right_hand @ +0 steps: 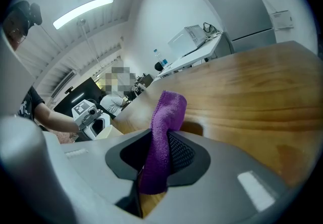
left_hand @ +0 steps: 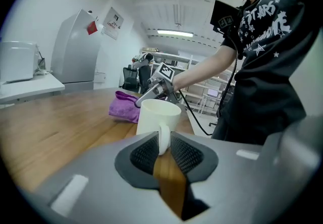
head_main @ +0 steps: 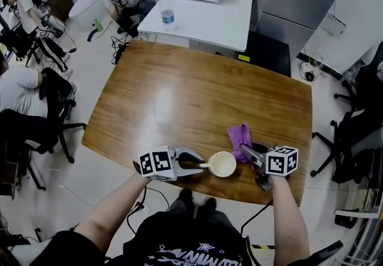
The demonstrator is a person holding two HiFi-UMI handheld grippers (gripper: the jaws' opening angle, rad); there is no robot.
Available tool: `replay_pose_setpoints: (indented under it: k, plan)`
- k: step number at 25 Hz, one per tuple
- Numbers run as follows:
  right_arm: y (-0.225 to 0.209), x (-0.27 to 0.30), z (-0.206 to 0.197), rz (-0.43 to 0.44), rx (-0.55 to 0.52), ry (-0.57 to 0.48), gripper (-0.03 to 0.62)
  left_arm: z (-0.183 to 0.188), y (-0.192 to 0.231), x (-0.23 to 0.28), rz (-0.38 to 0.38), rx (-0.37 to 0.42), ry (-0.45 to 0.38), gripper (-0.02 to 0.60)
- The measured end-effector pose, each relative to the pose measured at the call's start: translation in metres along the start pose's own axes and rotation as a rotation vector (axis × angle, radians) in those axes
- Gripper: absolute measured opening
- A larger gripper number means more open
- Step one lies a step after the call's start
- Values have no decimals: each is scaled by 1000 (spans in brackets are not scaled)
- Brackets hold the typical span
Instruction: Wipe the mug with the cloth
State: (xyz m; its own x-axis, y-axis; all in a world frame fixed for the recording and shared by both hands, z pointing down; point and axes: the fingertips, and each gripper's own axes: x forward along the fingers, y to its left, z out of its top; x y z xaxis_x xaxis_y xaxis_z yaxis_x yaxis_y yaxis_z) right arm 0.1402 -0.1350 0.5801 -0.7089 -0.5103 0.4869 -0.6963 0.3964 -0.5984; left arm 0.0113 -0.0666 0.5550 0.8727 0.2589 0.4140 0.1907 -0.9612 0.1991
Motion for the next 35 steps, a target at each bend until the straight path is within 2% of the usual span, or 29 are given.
replay_pose_setpoints:
  k: [2,8,9,12,16,21,24,27,32,35]
  plan:
    - [2,-3,-1,-10,-7,1,89,1,-1,0,12,7,-1,44]
    - [15,-12,-2,-33,-49,0,89,2,-3,-2,31,16,-4,44]
    - [18,-14,-3,-35,-55,-3,89,1,-4,-3,32,18,-5,60]
    - [27,-24,-5,-49,-61,-30,89,-3,-9,-9,35,14,-13,184]
    - [39,-38,-9,-86,-76,-59,89,-6,-14,-27,62,12,-44,198]
    - [49,-60,-19,-153,-123,-66,89,9,-12,-62,133,9,-147,219]
    - [58,-76,-18,-171,-114,-139,89,24,-11,-81,187,5,-230,219]
    - [74,-96,-12,-151,-88,-243,89,40,-22,-90,219,5,-285,219]
    - [97,-131,-23,-46,74,-458,88,50,-67,-85,252,-24,-324,218]
    - [103,-150,-39,2,158,-542,88,50,-95,-79,287,-64,-346,218]
